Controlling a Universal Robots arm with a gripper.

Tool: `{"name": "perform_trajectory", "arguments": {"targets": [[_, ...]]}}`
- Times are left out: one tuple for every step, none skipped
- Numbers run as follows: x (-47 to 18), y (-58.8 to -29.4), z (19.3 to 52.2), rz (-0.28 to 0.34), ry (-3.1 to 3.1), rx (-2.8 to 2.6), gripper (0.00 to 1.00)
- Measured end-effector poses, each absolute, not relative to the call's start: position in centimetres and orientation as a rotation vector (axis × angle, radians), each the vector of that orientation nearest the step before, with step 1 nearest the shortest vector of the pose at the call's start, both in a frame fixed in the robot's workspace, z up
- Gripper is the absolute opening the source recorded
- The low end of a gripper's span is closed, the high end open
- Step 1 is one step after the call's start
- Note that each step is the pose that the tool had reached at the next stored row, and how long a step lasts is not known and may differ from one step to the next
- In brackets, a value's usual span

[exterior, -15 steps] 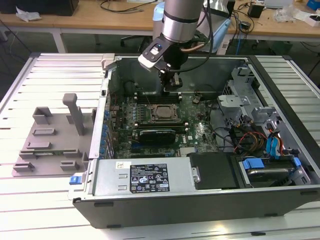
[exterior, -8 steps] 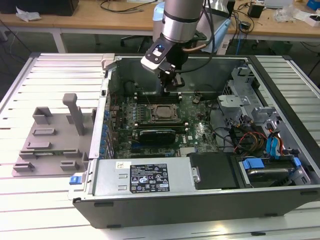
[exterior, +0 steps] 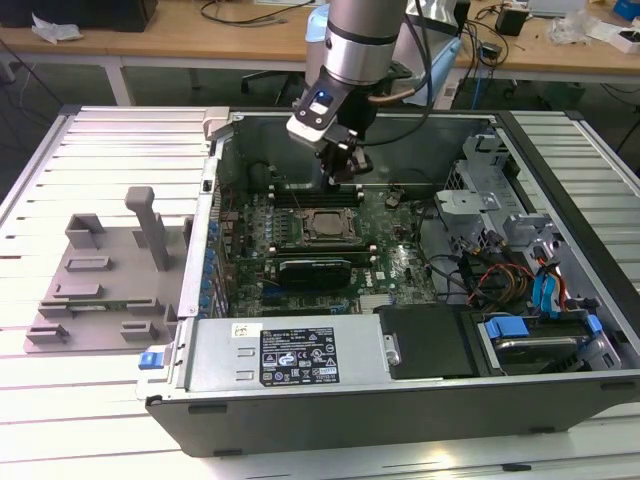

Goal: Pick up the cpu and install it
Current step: 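Install the first cpu locking lever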

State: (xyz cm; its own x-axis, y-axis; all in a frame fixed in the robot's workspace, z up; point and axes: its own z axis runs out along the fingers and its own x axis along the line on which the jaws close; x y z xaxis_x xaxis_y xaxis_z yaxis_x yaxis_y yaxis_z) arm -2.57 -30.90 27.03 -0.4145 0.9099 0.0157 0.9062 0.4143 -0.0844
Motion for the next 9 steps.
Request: {"name": "perform_trajectory", "arguments": {"targets": [[-2.57,-30.90,27.04,0.097,-2.608,-1.642,0.11],[-2.57,-30.90,27.03,0.098,-2.619,-1.625,0.11],[-2.57,-30.90,27.04,0.099,-2.633,-1.602,0.11],[-2.57,-30.90,27.04,0.100,-2.650,-1.576,0.11],[-2.57,-30.90,27.04,0.100,-2.666,-1.551,0.11],[-2.57,-30.90,27.03,0.101,-2.676,-1.533,0.11],[-2.57,-30.90,27.04,0.101,-2.682,-1.523,0.11],[-2.57,-30.90,27.04,0.102,-2.695,-1.501,0.11],[-2.57,-30.90,27.04,0.103,-2.703,-1.488,0.11]]}}
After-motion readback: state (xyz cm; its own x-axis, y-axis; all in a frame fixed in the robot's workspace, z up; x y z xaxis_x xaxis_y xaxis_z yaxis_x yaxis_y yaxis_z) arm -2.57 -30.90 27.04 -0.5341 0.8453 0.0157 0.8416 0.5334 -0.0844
